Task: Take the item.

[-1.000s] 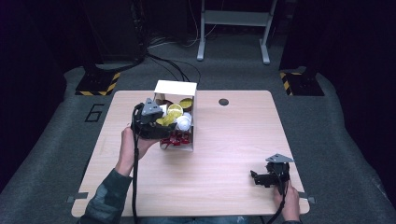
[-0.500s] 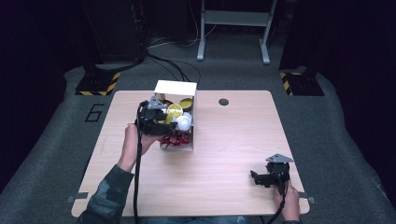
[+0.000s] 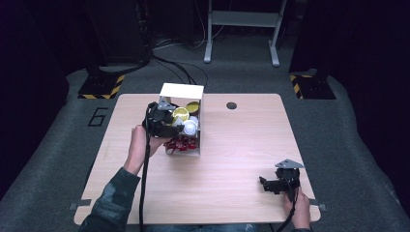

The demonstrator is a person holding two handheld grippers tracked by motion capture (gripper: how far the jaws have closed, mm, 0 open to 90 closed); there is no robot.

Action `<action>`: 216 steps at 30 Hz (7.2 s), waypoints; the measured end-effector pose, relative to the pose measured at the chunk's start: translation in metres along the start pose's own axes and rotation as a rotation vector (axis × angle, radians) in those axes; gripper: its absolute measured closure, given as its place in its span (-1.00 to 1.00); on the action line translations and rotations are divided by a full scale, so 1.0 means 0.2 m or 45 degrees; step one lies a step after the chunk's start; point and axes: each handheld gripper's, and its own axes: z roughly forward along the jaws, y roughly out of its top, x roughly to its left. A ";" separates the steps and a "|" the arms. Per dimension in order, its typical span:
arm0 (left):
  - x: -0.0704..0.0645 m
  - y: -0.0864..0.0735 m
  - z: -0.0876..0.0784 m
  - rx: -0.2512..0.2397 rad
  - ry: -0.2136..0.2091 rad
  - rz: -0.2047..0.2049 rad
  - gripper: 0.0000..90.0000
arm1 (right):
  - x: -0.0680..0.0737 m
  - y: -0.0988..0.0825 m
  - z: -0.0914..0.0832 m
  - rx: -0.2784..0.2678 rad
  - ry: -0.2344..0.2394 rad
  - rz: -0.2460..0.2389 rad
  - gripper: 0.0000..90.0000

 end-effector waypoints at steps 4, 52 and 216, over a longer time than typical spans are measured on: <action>0.01 0.01 0.01 0.004 0.018 0.006 0.15 | 0.00 0.00 0.00 -0.001 0.002 0.003 -1.00; -0.01 -0.07 -0.21 -0.208 0.017 0.074 0.33 | 0.00 0.00 0.00 -0.001 0.001 0.003 -1.00; 0.52 -1.00 0.25 -0.008 0.112 -0.496 -0.03 | 0.00 0.00 0.00 -0.002 0.008 0.004 -1.00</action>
